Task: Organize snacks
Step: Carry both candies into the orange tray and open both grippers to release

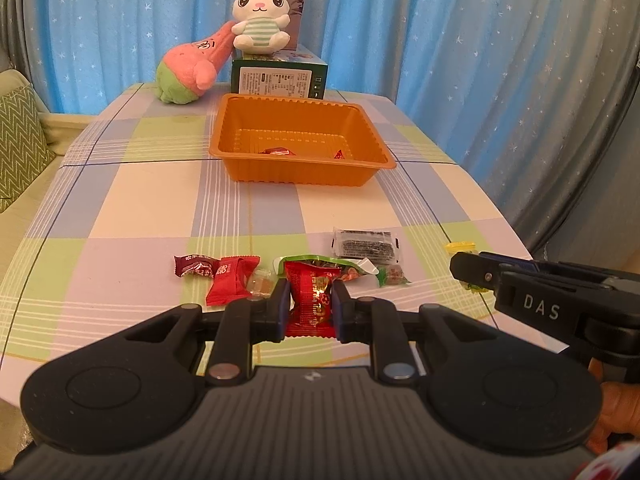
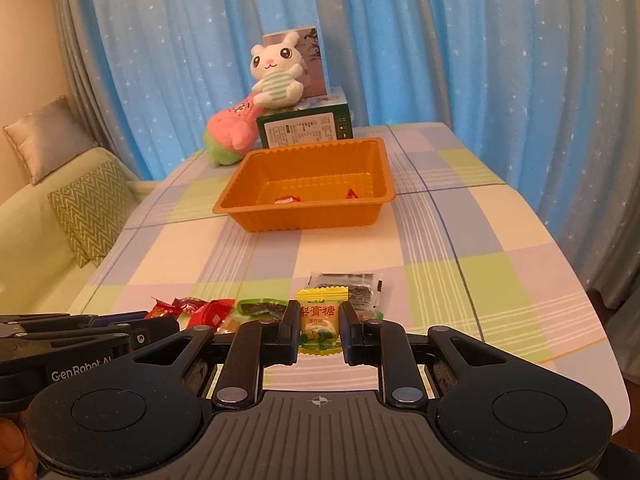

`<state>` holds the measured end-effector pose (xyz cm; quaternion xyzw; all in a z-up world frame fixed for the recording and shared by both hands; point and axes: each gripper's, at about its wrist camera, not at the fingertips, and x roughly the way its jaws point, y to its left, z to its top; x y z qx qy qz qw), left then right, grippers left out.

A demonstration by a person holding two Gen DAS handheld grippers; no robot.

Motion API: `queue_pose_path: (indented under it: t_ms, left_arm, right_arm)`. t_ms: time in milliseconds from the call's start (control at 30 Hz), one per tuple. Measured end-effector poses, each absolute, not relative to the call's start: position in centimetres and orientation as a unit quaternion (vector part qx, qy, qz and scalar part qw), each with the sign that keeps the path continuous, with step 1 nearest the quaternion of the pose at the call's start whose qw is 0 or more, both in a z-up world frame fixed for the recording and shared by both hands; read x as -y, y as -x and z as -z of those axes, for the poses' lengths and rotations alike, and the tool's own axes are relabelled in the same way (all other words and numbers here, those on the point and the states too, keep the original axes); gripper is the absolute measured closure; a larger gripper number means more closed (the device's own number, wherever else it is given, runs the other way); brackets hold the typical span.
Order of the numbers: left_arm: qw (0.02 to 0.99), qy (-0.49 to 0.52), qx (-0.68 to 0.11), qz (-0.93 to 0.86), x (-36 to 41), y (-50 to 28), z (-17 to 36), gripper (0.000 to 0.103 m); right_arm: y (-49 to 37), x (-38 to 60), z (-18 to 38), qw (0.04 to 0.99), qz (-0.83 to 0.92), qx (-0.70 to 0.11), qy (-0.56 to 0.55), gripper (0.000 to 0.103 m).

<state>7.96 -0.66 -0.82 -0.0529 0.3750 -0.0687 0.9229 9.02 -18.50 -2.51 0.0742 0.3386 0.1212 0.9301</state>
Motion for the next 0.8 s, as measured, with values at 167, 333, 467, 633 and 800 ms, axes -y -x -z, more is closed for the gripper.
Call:
queue_pose_path:
  t_ms: [167, 333, 467, 633, 800]
  left_arm:
    - [0.925, 0.051, -0.371, 0.069, 0.7, -8.3, 0.4, 0.084]
    - [0.925, 0.051, -0.369, 0.072, 0.7, -9.5, 0.0, 0.084]
    - [0.928, 0.050, -0.363, 0.071, 0.5, -11.1, -0.6, 0.084]
    - [0.929, 0.054, -0.359, 0.069, -0.1, -14.1, -1.2, 0.084]
    - [0.930, 0.056, -0.356, 0.068, -0.9, -17.9, -1.3, 0.084]
  right_arm:
    - [-9.4, 18.8, 2.2, 0.931, -0.119, -0.337, -0.077, 0.083]
    - [-10.4, 18.8, 1.8, 0.931, -0.121, -0.336, -0.078, 0.083]
    - [-12.0, 18.8, 1.3, 0.932, -0.124, -0.333, -0.079, 0.083]
    - [-15.0, 18.7, 0.6, 0.933, -0.127, -0.327, -0.083, 0.083]
    - [-19.1, 18.7, 0.7, 0.932, -0.131, -0.325, -0.088, 0.083]
